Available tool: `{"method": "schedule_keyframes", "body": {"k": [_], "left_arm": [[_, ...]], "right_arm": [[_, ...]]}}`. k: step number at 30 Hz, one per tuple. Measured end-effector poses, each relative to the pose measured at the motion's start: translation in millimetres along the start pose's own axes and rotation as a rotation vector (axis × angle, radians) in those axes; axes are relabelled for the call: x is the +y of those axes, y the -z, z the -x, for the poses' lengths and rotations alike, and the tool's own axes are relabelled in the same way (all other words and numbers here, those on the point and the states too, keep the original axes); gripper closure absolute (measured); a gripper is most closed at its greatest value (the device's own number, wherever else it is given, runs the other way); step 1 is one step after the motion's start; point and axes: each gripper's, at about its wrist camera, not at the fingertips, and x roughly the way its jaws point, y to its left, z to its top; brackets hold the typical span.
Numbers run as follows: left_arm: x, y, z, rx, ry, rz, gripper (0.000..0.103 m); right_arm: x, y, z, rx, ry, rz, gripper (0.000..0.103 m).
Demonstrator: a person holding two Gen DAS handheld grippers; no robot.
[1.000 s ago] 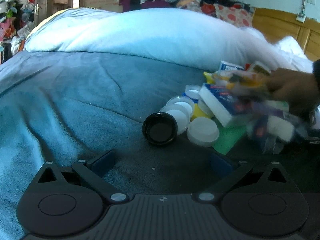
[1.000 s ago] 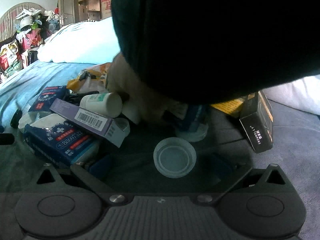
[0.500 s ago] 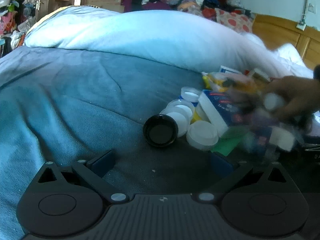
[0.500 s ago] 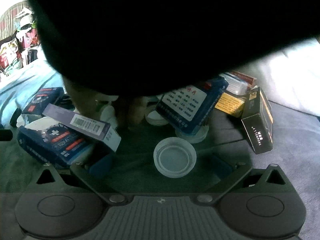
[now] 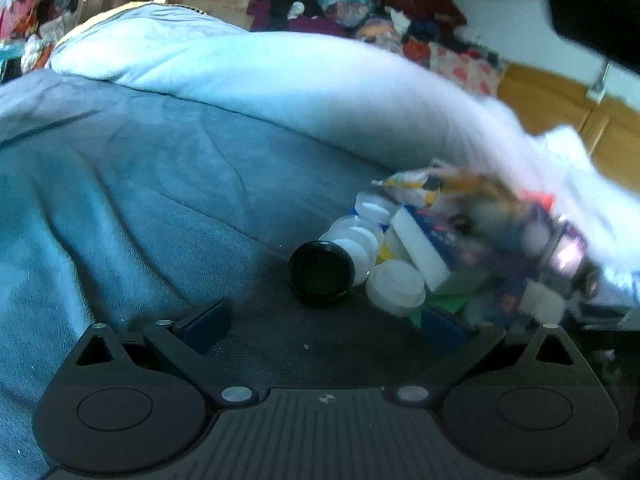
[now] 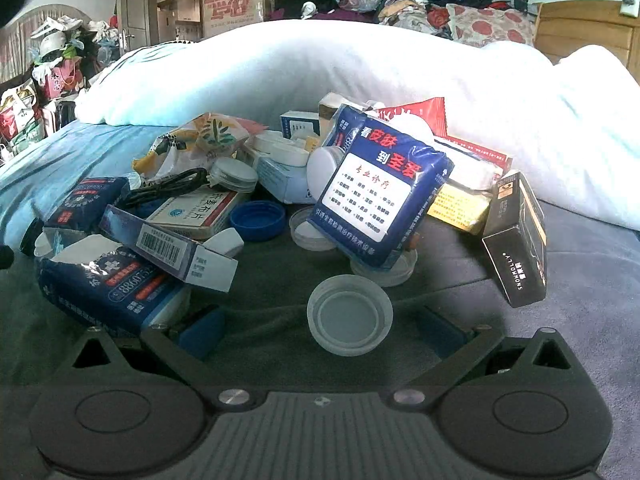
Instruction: Organize objects
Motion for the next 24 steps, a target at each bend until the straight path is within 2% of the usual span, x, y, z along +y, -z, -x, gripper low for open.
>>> {"method": "schedule_keyframes", "body": {"k": [10, 24], "left_arm": [[14, 5, 12, -0.068, 0.084, 0.073, 0.000], [16, 6, 14, -0.093, 0.115, 0.083, 0.000]], "right_arm": [[0, 0, 2, -0.001, 0.000, 0.001, 0.000], [-1, 0, 2, 0.000, -0.001, 0.001, 0.000]]}}
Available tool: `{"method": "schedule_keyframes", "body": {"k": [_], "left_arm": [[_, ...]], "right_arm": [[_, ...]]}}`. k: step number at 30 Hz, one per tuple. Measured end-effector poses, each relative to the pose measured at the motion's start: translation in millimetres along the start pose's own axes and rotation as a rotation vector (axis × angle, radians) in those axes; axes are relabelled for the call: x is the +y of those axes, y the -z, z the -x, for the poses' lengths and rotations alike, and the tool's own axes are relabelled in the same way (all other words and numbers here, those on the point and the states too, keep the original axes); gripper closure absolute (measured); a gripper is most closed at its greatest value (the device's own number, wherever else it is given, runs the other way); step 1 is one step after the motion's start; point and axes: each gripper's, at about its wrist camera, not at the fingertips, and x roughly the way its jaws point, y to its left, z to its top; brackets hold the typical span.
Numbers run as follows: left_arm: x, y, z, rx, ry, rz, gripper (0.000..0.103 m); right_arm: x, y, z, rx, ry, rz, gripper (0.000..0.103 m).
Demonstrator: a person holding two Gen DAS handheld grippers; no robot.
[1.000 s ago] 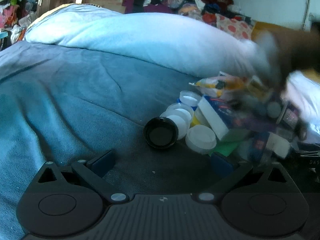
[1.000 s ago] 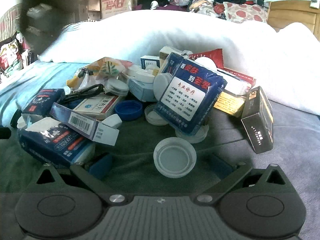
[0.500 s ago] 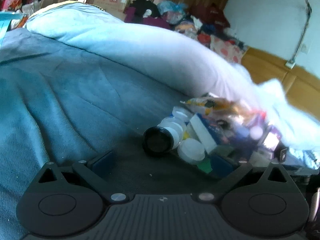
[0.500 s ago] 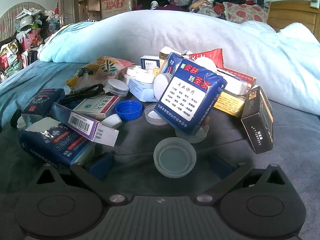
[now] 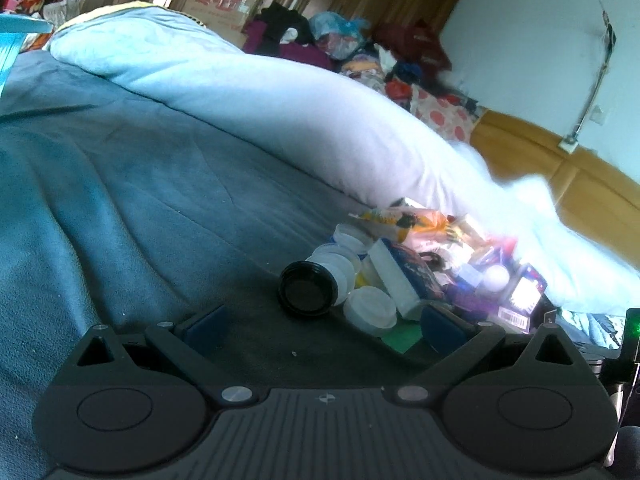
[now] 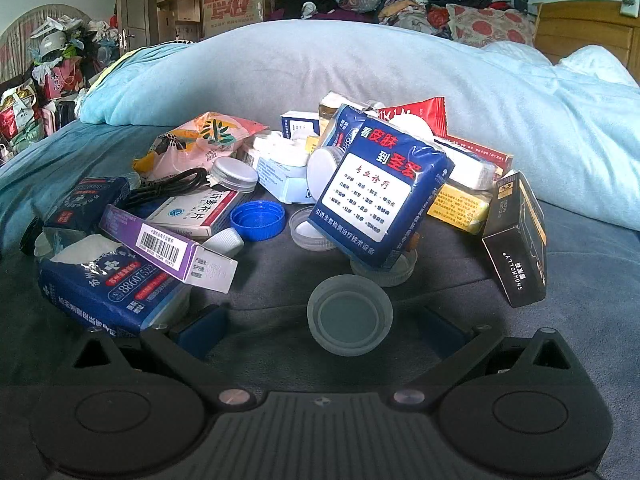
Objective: Organize objects
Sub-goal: 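Lower the left gripper onto the black jar lid and grasp it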
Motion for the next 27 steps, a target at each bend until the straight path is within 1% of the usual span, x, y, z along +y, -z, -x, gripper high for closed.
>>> {"method": "schedule_keyframes", "body": {"k": [17, 22, 25, 27], "left_arm": [[-1, -1, -2, 0.017, -0.008, 0.001, 0.000], [-6, -4, 10, -0.030, -0.030, -0.002, 0.000], [-13, -9, 12, -0.027, -0.047, 0.000, 0.000], [-20, -12, 8, -0.020, -0.037, -0.018, 0.000]], "right_arm": [[-1, 0, 0, 0.000, -0.001, 0.000, 0.000], [-1, 0, 1, 0.000, -0.002, -0.001, 0.000], [-2, 0, 1, 0.001, -0.002, 0.000, 0.000], [-2, 0, 1, 0.000, -0.002, 0.000, 0.000]]}}
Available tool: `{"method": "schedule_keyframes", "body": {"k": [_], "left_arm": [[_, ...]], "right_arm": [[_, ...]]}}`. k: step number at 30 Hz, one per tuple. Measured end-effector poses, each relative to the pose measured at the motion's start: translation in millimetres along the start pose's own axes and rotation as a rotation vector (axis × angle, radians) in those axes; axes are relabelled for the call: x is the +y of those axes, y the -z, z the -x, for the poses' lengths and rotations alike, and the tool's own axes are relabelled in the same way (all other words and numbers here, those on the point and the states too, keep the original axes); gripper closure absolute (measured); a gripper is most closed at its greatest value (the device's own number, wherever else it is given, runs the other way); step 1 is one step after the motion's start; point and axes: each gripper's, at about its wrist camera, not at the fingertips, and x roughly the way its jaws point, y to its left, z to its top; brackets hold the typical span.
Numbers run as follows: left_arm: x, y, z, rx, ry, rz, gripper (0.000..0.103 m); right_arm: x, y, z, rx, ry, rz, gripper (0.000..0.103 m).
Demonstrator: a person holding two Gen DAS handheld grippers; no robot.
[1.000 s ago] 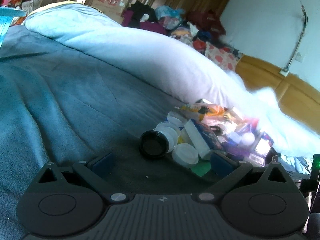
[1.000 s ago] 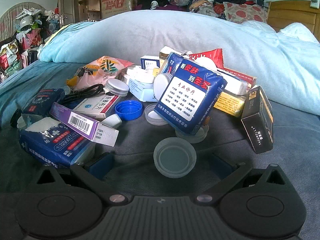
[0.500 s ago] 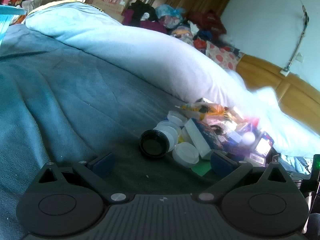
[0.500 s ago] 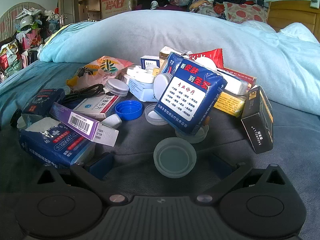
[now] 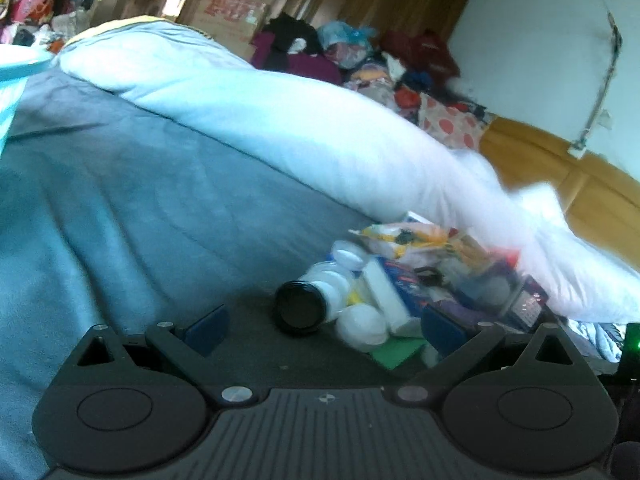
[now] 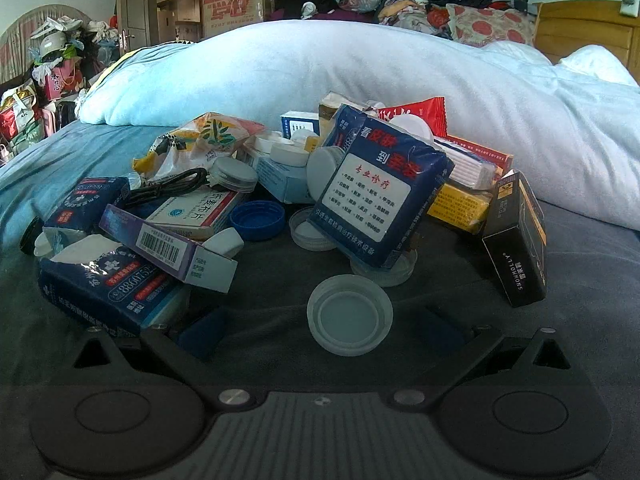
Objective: Organize objects
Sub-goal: 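Lower the left gripper onto the black jar lid and grasp it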
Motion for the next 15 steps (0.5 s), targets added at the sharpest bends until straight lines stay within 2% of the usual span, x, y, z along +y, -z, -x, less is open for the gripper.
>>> {"method": "schedule_keyframes", "body": {"k": [3, 6, 8, 9, 10, 13, 15], "left_arm": [[-12, -5, -15, 0.020, -0.020, -0.054, 0.003], [-12, -9, -29, 0.040, -0.063, -0.051, 0.005], [-12, -7, -45, 0.119, -0.082, -0.066, 0.018], [-9, -7, -49, 0.140, -0.083, -0.056, 0.019], [-8, -8, -50, 0.138, -0.088, -0.048, 0.020], [-6, -11, -53, 0.141, -0.111, -0.042, 0.035], [-3, -12, -54, 0.150, -0.118, -0.035, 0.039]], "right_arm": [[0, 0, 0, 0.000, 0.000, 0.001, 0.000], [-5, 2, -1, -0.001, 0.005, 0.004, 0.000], [-5, 2, 1, -0.002, 0.003, 0.003, 0.000], [-6, 1, 1, -0.002, 0.000, -0.001, 0.000], [-5, 3, -2, -0.001, 0.001, 0.001, 0.000], [-5, 3, -2, -0.001, 0.000, 0.000, 0.000], [-5, 2, -2, -0.002, -0.001, -0.001, 0.000]]}}
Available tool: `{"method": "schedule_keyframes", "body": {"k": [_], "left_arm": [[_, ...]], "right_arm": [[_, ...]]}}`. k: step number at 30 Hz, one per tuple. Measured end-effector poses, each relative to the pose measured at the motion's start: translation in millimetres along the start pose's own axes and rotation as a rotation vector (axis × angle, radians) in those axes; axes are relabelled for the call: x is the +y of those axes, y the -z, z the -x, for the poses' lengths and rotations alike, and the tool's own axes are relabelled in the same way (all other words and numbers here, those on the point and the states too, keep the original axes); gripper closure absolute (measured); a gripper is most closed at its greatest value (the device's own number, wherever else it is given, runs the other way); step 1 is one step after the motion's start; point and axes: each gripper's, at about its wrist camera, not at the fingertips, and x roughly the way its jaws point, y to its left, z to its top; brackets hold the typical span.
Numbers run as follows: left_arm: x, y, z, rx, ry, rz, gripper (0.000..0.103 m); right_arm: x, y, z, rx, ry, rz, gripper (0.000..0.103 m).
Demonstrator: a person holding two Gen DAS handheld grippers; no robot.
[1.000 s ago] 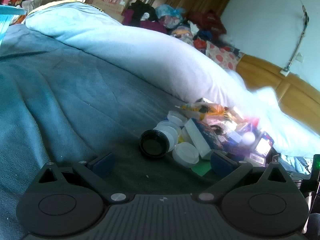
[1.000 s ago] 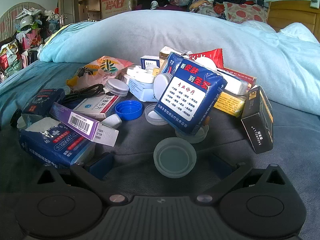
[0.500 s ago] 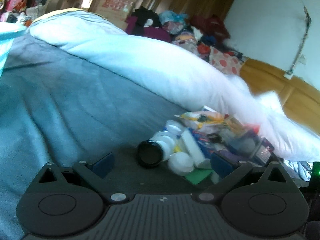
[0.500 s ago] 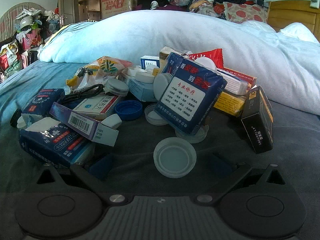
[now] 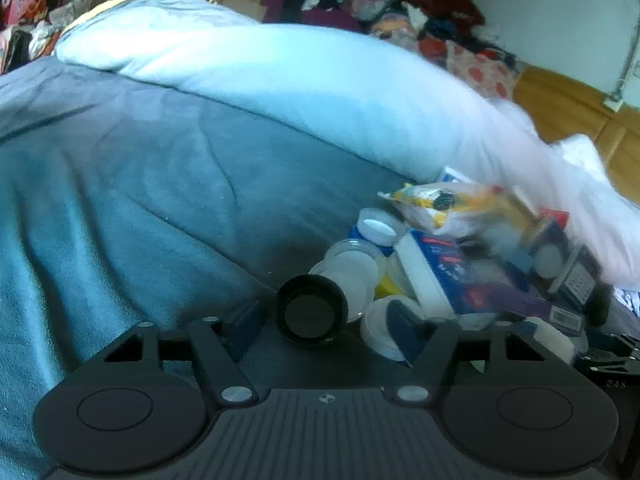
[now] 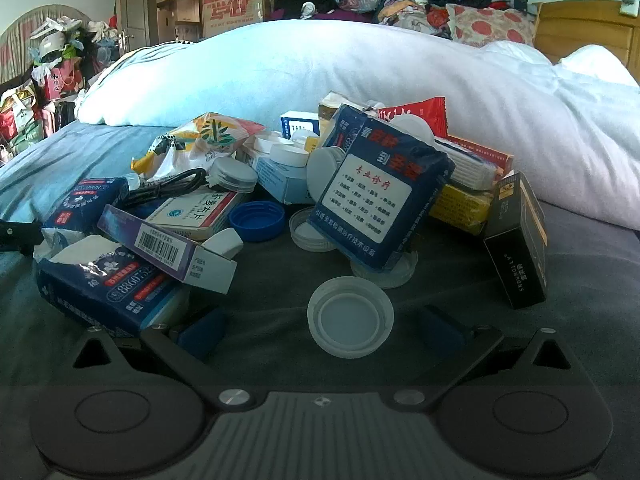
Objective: Organize objects
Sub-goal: 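Lower the left gripper onto the black jar lid and grasp it, then grasp the purple barcode box with the right gripper while the left holds the black lid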
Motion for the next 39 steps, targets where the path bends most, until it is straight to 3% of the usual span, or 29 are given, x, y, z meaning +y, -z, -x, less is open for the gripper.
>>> {"method": "schedule_keyframes", "body": {"k": [4, 7, 9, 10, 11, 13, 15, 19, 22, 26, 29, 33, 37, 38, 39], "left_arm": [[-4, -2, -1, 0.017, -0.006, -0.037, 0.039], [-9, -3, -7, 0.022, 0.014, -0.067, 0.017], [-13, -4, -10, 0.027, 0.013, -0.090, 0.022], [-14, -5, -10, 0.028, 0.000, -0.092, 0.038], [-13, -5, -8, 0.025, -0.004, -0.081, 0.058], [-4, -5, -2, 0.027, 0.004, -0.028, 0.063], [2, -3, 4, 0.020, -0.004, -0.009, 0.063], [4, 1, 10, 0.015, -0.001, 0.007, 0.063], [-1, 1, 10, 0.023, 0.002, -0.008, 0.063], [-4, 0, 7, 0.027, -0.001, -0.021, 0.063], [-3, 2, 6, 0.026, 0.003, -0.021, 0.063], [-6, 2, 10, 0.015, 0.004, -0.040, 0.061], [-16, 1, 22, -0.017, 0.014, -0.093, 0.051], [-19, 0, 25, -0.026, 0.014, -0.108, 0.050], [-21, 0, 28, -0.036, 0.020, -0.119, 0.049]], "right_arm": [[0, 2, -3, 0.000, -0.004, -0.003, 0.000], [0, 2, -3, 0.002, 0.002, 0.006, 0.000], [-4, -4, 0, 0.031, -0.036, -0.005, 0.000], [-6, -8, 5, 0.058, -0.068, 0.006, 0.009], [-8, -12, 16, 0.077, -0.107, 0.010, 0.024], [-13, -19, 41, 0.063, -0.164, -0.016, 0.026], [-11, -29, 66, 0.072, -0.223, 0.005, 0.026], [3, -58, 85, 0.003, -0.343, 0.102, 0.027], [24, -81, 61, 0.006, -0.391, 0.217, 0.034], [46, -95, 9, 0.121, -0.442, 0.306, 0.049], [54, -92, -17, 0.202, -0.445, 0.360, 0.049], [52, -88, -27, 0.201, -0.454, 0.328, 0.050], [42, -89, -23, 0.179, -0.501, 0.258, 0.065], [39, -90, -18, 0.163, -0.515, 0.232, 0.077], [34, -92, -12, 0.149, -0.525, 0.200, 0.077]]}}
